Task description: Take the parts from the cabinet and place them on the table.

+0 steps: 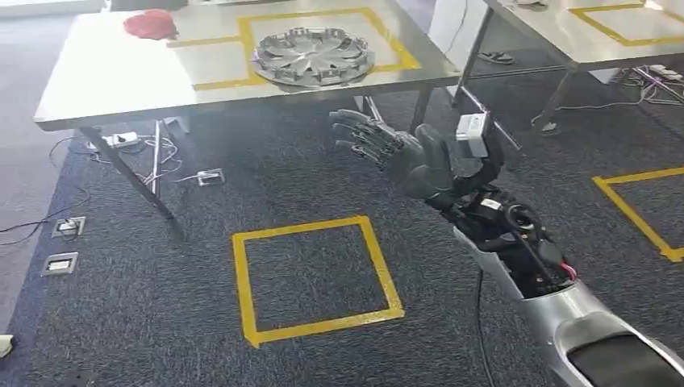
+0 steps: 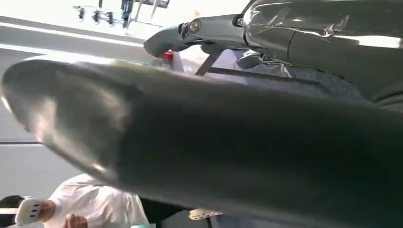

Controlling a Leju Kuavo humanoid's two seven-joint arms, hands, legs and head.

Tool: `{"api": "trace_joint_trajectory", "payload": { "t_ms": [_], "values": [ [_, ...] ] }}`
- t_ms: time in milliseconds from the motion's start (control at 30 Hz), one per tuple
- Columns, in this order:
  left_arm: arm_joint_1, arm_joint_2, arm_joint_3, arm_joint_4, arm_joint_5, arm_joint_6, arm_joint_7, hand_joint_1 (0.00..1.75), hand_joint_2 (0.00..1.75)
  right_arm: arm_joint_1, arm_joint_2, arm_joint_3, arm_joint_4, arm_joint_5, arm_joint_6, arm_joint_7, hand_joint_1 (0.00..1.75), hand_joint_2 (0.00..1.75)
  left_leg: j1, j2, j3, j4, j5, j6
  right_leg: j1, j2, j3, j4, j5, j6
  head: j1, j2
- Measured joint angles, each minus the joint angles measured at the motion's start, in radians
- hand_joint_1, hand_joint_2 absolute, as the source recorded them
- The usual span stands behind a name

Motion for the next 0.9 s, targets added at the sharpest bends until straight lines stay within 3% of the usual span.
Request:
{"api": "trace_joint_trajectory", "payload": {
  "t_ms": [33,100,167,200,267,300,333,367,433,633,667,700,733,767,800,833,867,900],
  "values": [
    [-0.001,0.000,0.000,0.000,0.000,0.002,0.000,0.00,0.00,0.001,0.000,0.000,0.000,-0.002,0.000,0.000,0.00,0.00,0.000,0.000,-0.006,0.004,0.004,-0.006,-0.001,0.002,-0.007,-0.001,0.007,-0.012,-0.002,0.000],
    [0.000,0.000,0.000,0.000,0.000,0.003,-0.001,0.00,0.00,0.005,0.000,0.000,0.000,-0.002,0.000,0.003,0.00,0.00,0.002,0.002,-0.007,-0.001,0.012,-0.019,0.006,0.004,-0.015,0.005,0.010,-0.023,-0.012,0.000],
    [0.000,0.000,0.000,0.000,-0.001,0.004,-0.001,0.00,0.00,0.004,0.000,-0.001,0.000,-0.003,0.000,0.004,0.00,0.00,0.008,0.002,-0.014,0.012,0.001,-0.029,-0.001,0.003,-0.015,-0.005,0.024,-0.045,-0.012,0.000],
    [0.000,0.000,0.000,0.000,-0.002,0.004,-0.001,0.00,0.00,0.003,0.001,-0.001,-0.001,-0.004,0.000,0.004,0.00,0.00,0.008,0.002,-0.034,0.057,-0.038,-0.032,0.000,0.004,-0.021,-0.005,0.029,-0.052,-0.019,0.000],
    [0.000,0.000,0.000,0.000,-0.002,0.005,-0.001,0.00,0.00,0.005,0.002,0.000,-0.002,-0.005,0.000,0.004,0.00,0.00,0.007,0.001,-0.106,0.220,-0.129,-0.036,0.004,0.005,-0.033,-0.005,0.036,-0.060,-0.040,0.000],
    [0.000,0.000,0.000,0.000,-0.002,0.006,-0.001,0.00,0.00,0.006,0.002,0.000,-0.002,-0.005,0.000,0.004,0.00,0.00,0.007,0.002,-0.142,0.302,-0.161,-0.038,0.006,0.007,-0.039,-0.005,0.039,-0.061,-0.044,0.000],
    [0.001,0.000,0.000,0.000,-0.002,0.006,-0.001,0.00,0.00,0.008,0.002,0.000,-0.002,-0.005,0.000,0.004,0.00,0.00,0.007,0.002,-0.160,0.345,-0.169,-0.037,0.008,0.011,-0.044,-0.004,0.042,-0.061,-0.049,0.000],
    [0.002,-0.001,0.000,0.000,-0.002,0.006,-0.001,0.00,0.00,0.009,0.002,0.000,-0.002,-0.005,0.000,0.005,0.00,0.00,0.007,0.001,-0.153,0.334,-0.155,-0.034,0.010,0.014,-0.046,-0.004,0.045,-0.061,-0.049,0.000],
    [0.002,-0.002,0.000,0.000,-0.002,0.006,-0.001,0.00,0.00,0.010,0.002,0.000,-0.002,-0.005,-0.003,0.003,0.00,0.00,0.003,-0.002,-0.063,0.177,-0.073,-0.022,0.013,0.027,-0.047,-0.004,0.047,-0.058,-0.050,0.000],
    [0.002,-0.001,0.000,0.000,-0.002,0.006,-0.001,0.00,0.00,0.010,0.002,0.000,-0.002,-0.005,-0.003,0.003,0.00,0.00,0.003,-0.004,-0.049,0.153,-0.062,-0.020,0.013,0.029,-0.046,-0.004,0.047,-0.058,-0.050,0.000],
    [0.001,0.000,0.000,0.000,-0.002,0.007,-0.001,0.00,0.00,0.010,0.002,0.000,-0.003,-0.005,-0.004,0.001,0.00,0.00,0.001,-0.017,-0.007,0.078,-0.033,-0.012,0.013,0.031,-0.045,-0.004,0.047,-0.058,-0.051,0.000],
    [0.001,0.001,0.000,0.000,-0.002,0.007,-0.001,0.00,0.00,0.010,0.002,-0.001,-0.003,-0.005,-0.005,0.000,0.00,0.00,0.000,-0.030,0.011,0.043,-0.021,-0.007,0.013,0.032,-0.045,-0.004,0.048,-0.057,-0.052,0.000],
    [0.001,0.006,0.000,0.000,-0.004,0.010,0.001,0.00,0.00,0.009,0.002,-0.002,-0.003,-0.004,-0.008,-0.003,0.00,0.00,-0.004,-0.038,0.028,0.003,-0.032,-0.004,0.015,0.046,-0.058,0.000,0.053,-0.044,-0.047,0.000],
    [-0.002,0.001,0.000,0.000,-0.006,0.011,0.002,0.00,0.00,0.010,0.002,-0.011,-0.005,0.002,-0.014,-0.005,0.00,0.00,0.004,-0.004,0.035,-0.016,-0.022,0.013,0.016,0.029,-0.078,0.036,0.022,-0.022,-0.043,0.000],
    [-0.002,0.001,0.000,0.000,-0.006,0.011,0.002,0.00,0.00,0.009,0.002,-0.011,-0.005,0.005,-0.016,-0.006,0.00,0.00,0.004,0.004,0.035,-0.016,-0.023,0.018,0.013,0.019,-0.110,0.106,-0.019,-0.019,-0.030,0.000],
    [-0.002,-0.001,0.000,0.000,-0.007,0.011,0.003,0.00,0.00,0.012,0.003,-0.010,-0.005,0.005,-0.017,-0.006,0.00,0.00,0.003,0.014,0.035,-0.016,-0.023,0.019,0.011,0.014,-0.152,0.200,-0.062,-0.016,-0.027,0.000],
    [-0.002,-0.002,0.000,0.000,-0.007,0.011,0.003,0.00,0.00,0.017,0.003,-0.010,-0.005,0.005,-0.016,-0.005,0.00,0.00,0.002,0.022,0.035,-0.015,-0.023,0.019,0.008,0.013,-0.190,0.282,-0.093,-0.012,-0.027,0.000],
    [-0.001,-0.003,0.000,0.000,-0.007,0.011,0.004,0.00,0.00,0.020,0.003,-0.011,-0.005,0.005,-0.018,-0.005,0.00,0.00,0.002,0.030,0.035,-0.015,-0.024,0.019,0.006,0.012,-0.213,0.335,-0.105,-0.009,-0.022,0.000]
  ]
}}
